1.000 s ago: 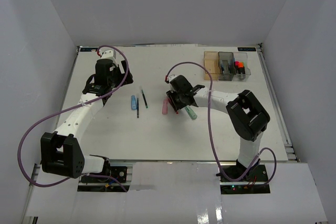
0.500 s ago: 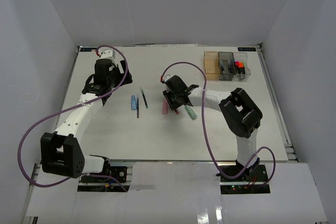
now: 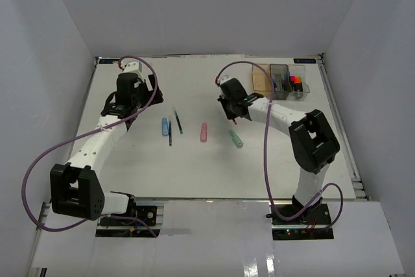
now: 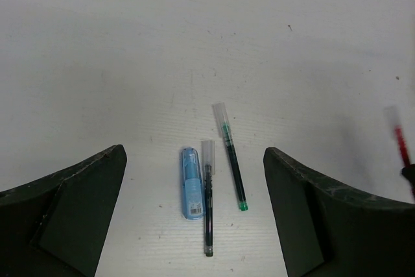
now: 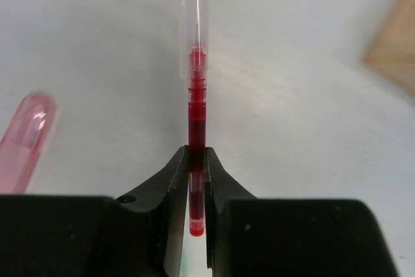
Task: Sort the stationery into containers
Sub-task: Pick up the pen from the center of the board, then place the pen in the storage box.
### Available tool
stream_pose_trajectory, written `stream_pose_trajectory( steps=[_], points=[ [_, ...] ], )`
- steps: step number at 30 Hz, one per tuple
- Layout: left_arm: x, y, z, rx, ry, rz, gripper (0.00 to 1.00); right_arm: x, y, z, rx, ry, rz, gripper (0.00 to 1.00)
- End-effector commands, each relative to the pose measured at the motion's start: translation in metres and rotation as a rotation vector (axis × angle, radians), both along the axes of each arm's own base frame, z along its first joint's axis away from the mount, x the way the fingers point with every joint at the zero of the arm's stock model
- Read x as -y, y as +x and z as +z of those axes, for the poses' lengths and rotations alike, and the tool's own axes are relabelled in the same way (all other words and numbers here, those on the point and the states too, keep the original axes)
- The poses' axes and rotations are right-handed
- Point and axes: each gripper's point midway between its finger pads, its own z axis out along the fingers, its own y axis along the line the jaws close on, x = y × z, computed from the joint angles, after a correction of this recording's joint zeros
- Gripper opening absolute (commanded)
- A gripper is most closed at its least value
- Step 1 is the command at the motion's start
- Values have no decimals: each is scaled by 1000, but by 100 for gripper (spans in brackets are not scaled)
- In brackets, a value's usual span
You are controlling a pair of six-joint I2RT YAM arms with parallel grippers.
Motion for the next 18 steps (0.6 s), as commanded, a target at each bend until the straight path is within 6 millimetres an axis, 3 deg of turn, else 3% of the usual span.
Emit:
stream_pose_trajectory(
  steps=[1, 6, 9, 14, 15, 16, 18],
  points=[
    [-2, 0, 13, 29, -6, 1, 98, 54, 56, 78, 183, 47, -146, 15],
    [-2, -1, 13, 27, -5, 3, 98, 141, 106, 97, 226, 62, -330, 17],
    [-2, -1, 12, 26, -4, 2, 98, 174, 129, 104, 243, 84, -395, 18],
    [-1, 0, 10, 18, -7, -3, 98, 200, 165, 99, 239, 89, -412, 22],
    [-2, 0, 10, 19, -5, -1, 98, 206, 172, 86, 218, 82, -425, 23],
    [-2, 0, 9, 15, -3, 2, 98, 208, 180, 93, 232, 86, -429, 24],
    [-3, 0, 9, 15, -2, 3, 98, 216, 189, 80, 216, 77, -445, 25]
  ],
)
